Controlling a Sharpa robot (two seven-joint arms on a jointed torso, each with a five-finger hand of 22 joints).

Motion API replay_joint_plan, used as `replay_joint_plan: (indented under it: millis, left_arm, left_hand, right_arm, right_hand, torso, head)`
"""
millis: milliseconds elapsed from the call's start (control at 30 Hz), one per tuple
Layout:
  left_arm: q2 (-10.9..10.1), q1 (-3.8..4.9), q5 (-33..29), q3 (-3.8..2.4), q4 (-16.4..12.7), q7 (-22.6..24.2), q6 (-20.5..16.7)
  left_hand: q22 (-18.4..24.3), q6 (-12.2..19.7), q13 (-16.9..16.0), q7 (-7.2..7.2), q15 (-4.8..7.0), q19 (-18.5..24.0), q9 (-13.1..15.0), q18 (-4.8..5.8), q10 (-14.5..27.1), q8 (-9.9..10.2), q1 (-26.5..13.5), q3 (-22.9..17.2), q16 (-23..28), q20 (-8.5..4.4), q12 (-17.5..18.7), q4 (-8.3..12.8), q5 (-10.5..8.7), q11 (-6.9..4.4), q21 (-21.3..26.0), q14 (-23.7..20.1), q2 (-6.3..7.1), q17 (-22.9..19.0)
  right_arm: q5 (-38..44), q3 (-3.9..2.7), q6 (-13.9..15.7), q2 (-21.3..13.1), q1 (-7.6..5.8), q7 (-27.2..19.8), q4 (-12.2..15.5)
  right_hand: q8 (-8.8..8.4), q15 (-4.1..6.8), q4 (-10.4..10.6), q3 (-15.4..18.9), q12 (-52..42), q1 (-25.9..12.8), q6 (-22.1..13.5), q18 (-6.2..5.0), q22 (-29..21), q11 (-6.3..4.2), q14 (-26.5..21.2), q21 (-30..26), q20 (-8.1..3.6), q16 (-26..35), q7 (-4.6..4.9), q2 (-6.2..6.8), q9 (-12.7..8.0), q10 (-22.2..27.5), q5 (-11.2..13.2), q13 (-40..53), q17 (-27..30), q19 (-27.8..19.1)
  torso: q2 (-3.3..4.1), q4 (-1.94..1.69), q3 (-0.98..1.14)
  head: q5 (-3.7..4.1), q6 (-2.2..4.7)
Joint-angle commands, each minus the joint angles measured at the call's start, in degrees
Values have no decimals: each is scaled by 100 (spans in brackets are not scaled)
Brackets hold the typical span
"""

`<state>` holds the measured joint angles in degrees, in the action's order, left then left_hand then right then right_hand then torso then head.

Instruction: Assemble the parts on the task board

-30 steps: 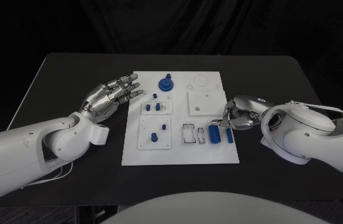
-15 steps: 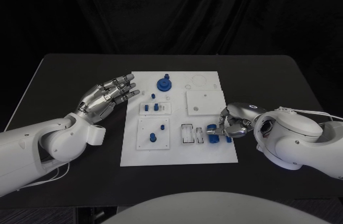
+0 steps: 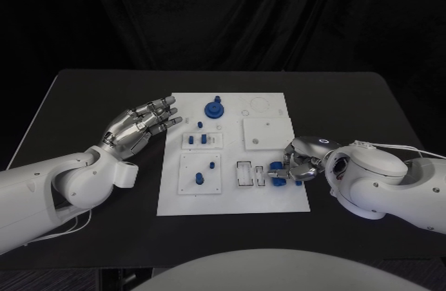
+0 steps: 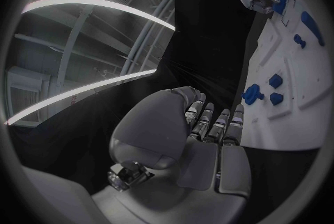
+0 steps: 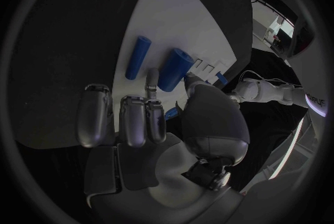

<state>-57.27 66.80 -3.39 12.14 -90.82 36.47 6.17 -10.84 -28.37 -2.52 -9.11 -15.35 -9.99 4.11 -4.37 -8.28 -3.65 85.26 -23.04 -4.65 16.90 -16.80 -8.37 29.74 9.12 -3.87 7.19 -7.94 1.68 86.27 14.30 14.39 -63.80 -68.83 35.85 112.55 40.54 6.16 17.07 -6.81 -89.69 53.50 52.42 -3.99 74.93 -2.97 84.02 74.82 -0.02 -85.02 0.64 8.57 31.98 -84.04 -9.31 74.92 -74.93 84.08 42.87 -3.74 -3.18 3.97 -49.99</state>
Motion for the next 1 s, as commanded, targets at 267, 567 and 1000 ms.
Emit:
replay_joint_plan:
  millis: [267,567,1000]
  left_arm:
    - [16,-3,-24,-4,14,-14,111]
    - [26,-9,-24,-4,35,-50,138]
    - [34,-15,-24,-4,29,-69,147]
  left_hand:
    - [-2,-46,-9,-70,-9,-27,6,40,-27,-38,4,-27,-35,-5,-29,1,25,14,-25,40,62,6]
    - [0,-45,-9,-75,-11,-26,6,40,-29,-38,4,-30,-38,-6,-32,1,24,21,-24,43,64,7]
    - [-5,-57,-10,-86,-16,-33,8,38,-36,-39,4,-40,-44,-6,-40,1,24,35,-27,48,64,8]
  right_arm:
    - [1,1,-538,130,121,83,-151]
    - [-205,0,-150,145,136,-139,-135]
    - [-1041,-8,530,19,110,-508,175]
  right_hand:
    - [-159,71,-38,-214,-31,288,85,54,1054,-52,377,-46,-53,68,-25,-164,136,-596,-1435,1508,-277,204]
    - [-117,142,-175,-769,-31,847,166,67,1071,-139,392,40,-117,39,-120,-58,429,-596,-3481,1508,-335,216]
    - [-7,185,-78,-1052,-31,602,244,75,1078,-190,405,104,-163,-1,-174,27,864,-596,-3407,1508,-402,222]
  torso:
    - [-6,0,-1]
    - [-5,3,2]
    - [8,18,8]
  head:
    - [-54,-1]
    - [-81,-1]
    - [-120,-1]
